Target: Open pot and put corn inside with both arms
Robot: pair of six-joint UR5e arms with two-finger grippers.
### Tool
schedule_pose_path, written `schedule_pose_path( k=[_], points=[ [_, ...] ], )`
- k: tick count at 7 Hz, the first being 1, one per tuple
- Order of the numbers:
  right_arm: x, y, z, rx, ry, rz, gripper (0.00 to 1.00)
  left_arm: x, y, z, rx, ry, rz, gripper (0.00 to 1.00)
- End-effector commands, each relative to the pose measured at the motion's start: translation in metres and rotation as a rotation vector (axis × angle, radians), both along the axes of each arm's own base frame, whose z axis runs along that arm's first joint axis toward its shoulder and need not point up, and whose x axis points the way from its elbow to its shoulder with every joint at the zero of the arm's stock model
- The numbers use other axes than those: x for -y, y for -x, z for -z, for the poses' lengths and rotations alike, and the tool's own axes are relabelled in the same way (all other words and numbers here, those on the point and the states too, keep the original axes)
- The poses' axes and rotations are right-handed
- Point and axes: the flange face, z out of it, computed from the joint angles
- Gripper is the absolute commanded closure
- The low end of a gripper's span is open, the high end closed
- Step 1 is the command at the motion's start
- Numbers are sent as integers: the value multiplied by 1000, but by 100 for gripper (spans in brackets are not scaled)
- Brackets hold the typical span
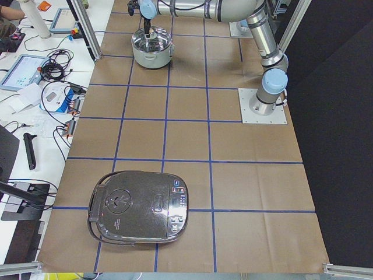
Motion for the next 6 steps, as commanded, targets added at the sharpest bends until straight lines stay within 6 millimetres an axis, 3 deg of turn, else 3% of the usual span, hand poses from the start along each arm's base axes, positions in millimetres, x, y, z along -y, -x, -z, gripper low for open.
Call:
schedule_pose_path(
  k=[1,3,4,5,6],
  points=[
    [-34,-21,-96,17,-31,-8,86,-1,0,0,6,-6,2,59],
    [-43,-54,-102,19,-40,-9,86,-2,-1,-6,4,2,2,72],
    [-43,-75,-103,17,-31,-21,86,-5,-2,-26,-5,23,5,75],
    [-42,-92,-99,19,-33,-26,86,-13,-19,-69,-8,55,3,75],
    [-41,-118,-94,20,-29,-32,86,-3,-101,-119,12,78,0,75]
  ],
)
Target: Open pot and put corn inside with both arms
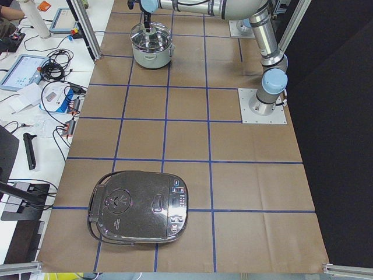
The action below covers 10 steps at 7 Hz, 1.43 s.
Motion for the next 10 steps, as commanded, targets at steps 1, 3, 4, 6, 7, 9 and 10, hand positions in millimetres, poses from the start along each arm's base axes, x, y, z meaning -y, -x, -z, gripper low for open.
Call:
schedule_pose_path(
  k=[1,3,4,6,7,9,10],
  points=[
    [8,-64,18,0,33,-13,86,11,-159,-74,24,19,-12,75],
    [13,-201,75,1,119,18,86,24,-273,-46,30,-47,-48,77],
    [12,-256,108,20,162,43,86,30,-286,-14,35,-63,-9,79],
    [7,-299,152,11,171,50,86,38,-306,70,36,-117,-9,79],
    [8,-301,162,10,164,48,85,36,-330,99,30,-125,-42,79],
    [8,-300,160,3,162,34,0,37,-339,154,34,-89,-41,79],
    [5,-296,142,9,179,38,0,37,-339,166,29,-92,-48,78]
  ],
)
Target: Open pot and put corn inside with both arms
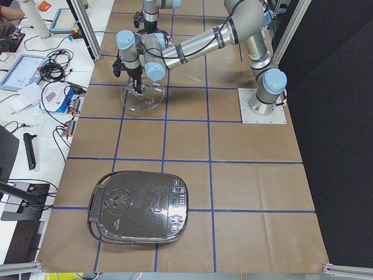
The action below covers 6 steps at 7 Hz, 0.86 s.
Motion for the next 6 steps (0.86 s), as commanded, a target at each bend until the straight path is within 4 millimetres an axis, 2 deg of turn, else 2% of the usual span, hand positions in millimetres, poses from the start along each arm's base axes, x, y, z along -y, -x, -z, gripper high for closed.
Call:
schedule_pose_path(
  k=[1,2,3,4,5,6],
  points=[
    [-14,17,-55,2,10,6,0,0,-1,31,-9,-7,-1,38],
    [-32,48,-111,-12,-21,7,0,1,-1,35,-9,-13,-22,0],
    [-49,85,-160,-19,-31,14,0,1,-2,18,0,10,-29,0],
    [-83,115,-201,-39,-62,-44,0,-6,9,-11,9,29,-24,0],
    [-128,146,-228,-47,-77,-35,0,-22,21,-48,7,14,-73,0],
    [-153,185,-228,-52,-124,11,1,-42,50,-92,8,25,-47,0]
  ],
)
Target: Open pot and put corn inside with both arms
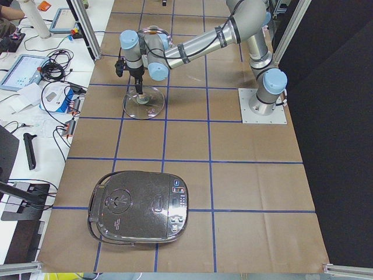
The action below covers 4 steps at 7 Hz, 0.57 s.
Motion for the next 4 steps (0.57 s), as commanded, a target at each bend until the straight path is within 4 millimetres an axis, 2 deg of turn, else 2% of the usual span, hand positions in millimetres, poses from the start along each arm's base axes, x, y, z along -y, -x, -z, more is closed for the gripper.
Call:
schedule_pose_path(
  k=[1,3,4],
  points=[
    [-50,58,-2,-9,-69,56,1,-49,58,-90,4,32,50,0],
    [-52,52,-17,10,-29,54,0,-107,118,-160,4,68,147,0],
    [-52,51,-17,8,-31,46,0,-128,139,-176,0,71,187,0]
  ],
)
